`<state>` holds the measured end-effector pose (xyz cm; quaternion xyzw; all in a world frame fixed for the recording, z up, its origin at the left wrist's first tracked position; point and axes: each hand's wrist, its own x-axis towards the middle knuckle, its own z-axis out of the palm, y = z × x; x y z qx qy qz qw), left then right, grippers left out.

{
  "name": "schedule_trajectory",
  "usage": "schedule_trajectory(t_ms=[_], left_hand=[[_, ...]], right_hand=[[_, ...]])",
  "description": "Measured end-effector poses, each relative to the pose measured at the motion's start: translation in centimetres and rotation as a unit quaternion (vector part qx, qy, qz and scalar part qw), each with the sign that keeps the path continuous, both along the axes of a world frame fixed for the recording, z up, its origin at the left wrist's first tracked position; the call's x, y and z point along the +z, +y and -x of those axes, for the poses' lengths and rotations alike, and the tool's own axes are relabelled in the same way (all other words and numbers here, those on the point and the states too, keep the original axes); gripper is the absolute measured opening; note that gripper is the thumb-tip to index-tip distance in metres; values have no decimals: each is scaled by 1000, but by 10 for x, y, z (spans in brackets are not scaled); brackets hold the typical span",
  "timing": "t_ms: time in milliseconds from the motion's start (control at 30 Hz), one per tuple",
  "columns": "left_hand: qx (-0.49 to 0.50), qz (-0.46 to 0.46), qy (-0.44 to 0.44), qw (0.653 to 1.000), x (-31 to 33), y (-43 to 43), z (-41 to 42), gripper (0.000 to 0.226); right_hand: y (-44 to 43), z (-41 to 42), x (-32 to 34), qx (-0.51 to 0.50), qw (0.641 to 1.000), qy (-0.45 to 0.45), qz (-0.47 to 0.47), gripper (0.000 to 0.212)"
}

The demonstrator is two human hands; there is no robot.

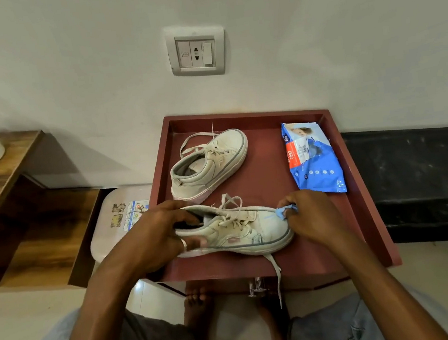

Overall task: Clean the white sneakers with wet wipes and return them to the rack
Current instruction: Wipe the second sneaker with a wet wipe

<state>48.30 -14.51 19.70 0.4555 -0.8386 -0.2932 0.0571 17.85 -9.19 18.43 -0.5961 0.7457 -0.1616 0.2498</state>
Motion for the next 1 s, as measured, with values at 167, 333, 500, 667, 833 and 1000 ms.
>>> schedule_trajectory(t_ms=[167, 333, 500, 667, 833, 1000], left_hand=[[-5, 116, -146, 983, -1, 13, 27, 110], [1, 82, -176, 981, -6, 16, 40, 88], [14, 112, -192, 975, -6, 19, 45, 70], [16, 89, -175, 980, -5, 15, 45, 67], [31, 95, -174, 980, -5, 16, 45, 63], [35, 93, -163, 982, -7, 14, 44, 57]], right_hand=[[8, -14, 7, 54, 988, 12, 145, 17], [13, -40, -8, 185, 973, 98, 99, 23], [15, -22, 4, 119, 988, 89, 47, 16], [6, -10, -7, 73, 984, 136, 91, 19], [12, -23, -9, 151, 978, 137, 50, 23], [20, 3, 10, 92, 991, 83, 39, 17]])
